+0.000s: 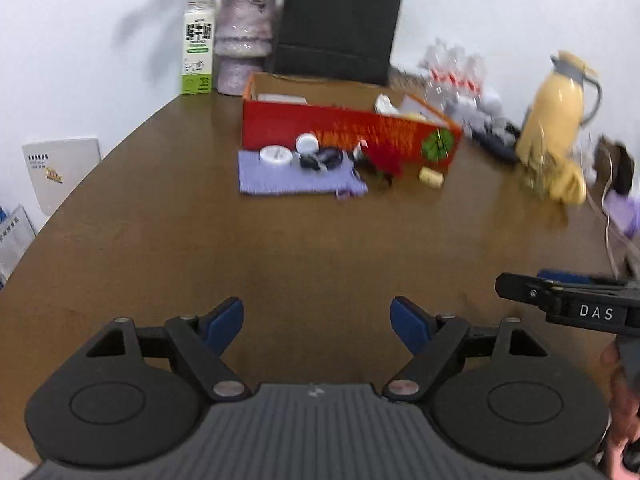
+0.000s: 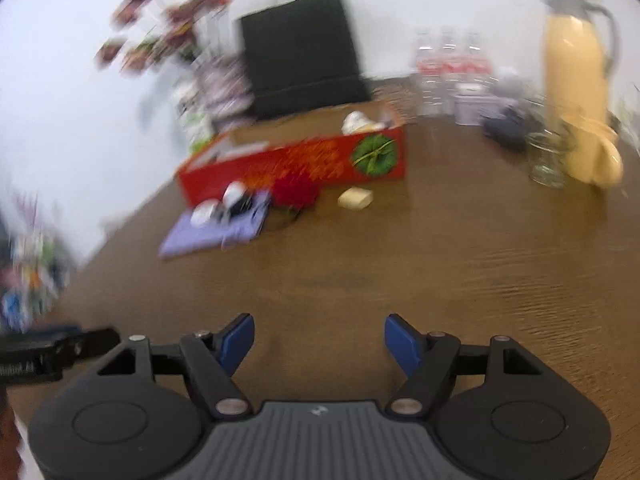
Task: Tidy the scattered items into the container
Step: 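Move both tools back toward the purple cloth and yellow block, then grasp the yellow block with the right tool while the left tool grasps a white cap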
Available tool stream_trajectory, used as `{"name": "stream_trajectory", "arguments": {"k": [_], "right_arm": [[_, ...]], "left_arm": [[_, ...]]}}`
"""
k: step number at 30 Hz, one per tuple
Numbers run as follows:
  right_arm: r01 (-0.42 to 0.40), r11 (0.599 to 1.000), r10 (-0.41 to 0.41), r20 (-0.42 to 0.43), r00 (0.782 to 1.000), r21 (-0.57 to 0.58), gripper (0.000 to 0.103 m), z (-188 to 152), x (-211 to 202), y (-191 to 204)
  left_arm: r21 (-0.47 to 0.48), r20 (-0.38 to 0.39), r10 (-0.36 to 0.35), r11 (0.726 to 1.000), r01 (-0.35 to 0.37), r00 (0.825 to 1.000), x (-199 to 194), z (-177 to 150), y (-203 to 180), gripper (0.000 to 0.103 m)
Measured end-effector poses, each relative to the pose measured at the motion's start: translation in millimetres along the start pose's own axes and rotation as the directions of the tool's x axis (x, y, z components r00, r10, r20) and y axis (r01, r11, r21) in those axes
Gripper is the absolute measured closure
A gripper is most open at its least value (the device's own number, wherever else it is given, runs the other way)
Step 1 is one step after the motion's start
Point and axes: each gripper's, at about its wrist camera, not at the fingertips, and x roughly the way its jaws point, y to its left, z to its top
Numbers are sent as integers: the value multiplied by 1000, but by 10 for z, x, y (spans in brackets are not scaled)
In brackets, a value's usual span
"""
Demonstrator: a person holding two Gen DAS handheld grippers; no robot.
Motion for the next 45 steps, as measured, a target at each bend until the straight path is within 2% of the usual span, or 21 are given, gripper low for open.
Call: {"name": "stream_trajectory", "arguments": {"k": [3, 6, 10, 16, 19, 20, 22, 24, 30, 34, 37, 41, 45], "right_arm": [[29, 998, -29, 3, 1000, -58, 32, -133, -65, 55], [20, 998, -20, 1, 1000, -61, 32, -203, -95, 103], [9, 997, -10, -7, 1000, -81, 32, -219, -64, 194], [6, 996, -7, -10, 1000, -90, 32, -227, -6, 235], [12, 995, -13, -5, 1000, -94, 34, -205, 29, 226], [12, 995, -13, -11, 1000, -95, 34, -191, 49, 219], [7, 996, -9, -21, 1000, -94, 43, -167, 88, 205], [2, 995, -5, -30, 1000, -99, 48, -135, 143, 207], [0, 992, -3, -28, 1000, -123, 55, -9, 321, 238], [24, 988, -24, 5, 1000, -150, 56, 146, 424, 234], [64, 982, -58, 38, 998, -176, 56, 321, 537, 203], [112, 972, -107, 37, 994, -204, 56, 587, 805, 96], [150, 957, -142, 49, 989, -248, 57, 837, 1121, -15]], "left_arm": [[-9, 0, 6, 1000, -6, 1000, -18, -35, 15, 19], [-22, -7, -2, 1000, 2, 1000, 3, -55, 21, 19], [0, -12, -10, 1000, 10, 1000, 36, -76, -11, 19], [-13, -34, 5, 1000, -6, 999, 138, -87, 35, 19], [-19, -21, 21, 1000, -21, 1000, 170, -29, 93, 20], [-23, -14, 29, 999, -29, 999, 187, 4, 123, 20], [-33, -4, 50, 998, -50, 999, 233, 81, 183, 20], [-37, 9, 66, 997, -66, 998, 278, 165, 229, 21], [-30, 63, 92, 995, -90, 994, 448, 518, 366, 27], [-11, 102, 74, 997, -73, 992, 639, 844, 399, 31], [23, 95, 55, 998, -57, 994, 891, 1093, 354, 45], [61, 81, 0, 998, -5, 997, 1276, 1362, 240, 46], [99, 48, 34, 994, -38, 998, 1690, 1470, 103, 49]]}}
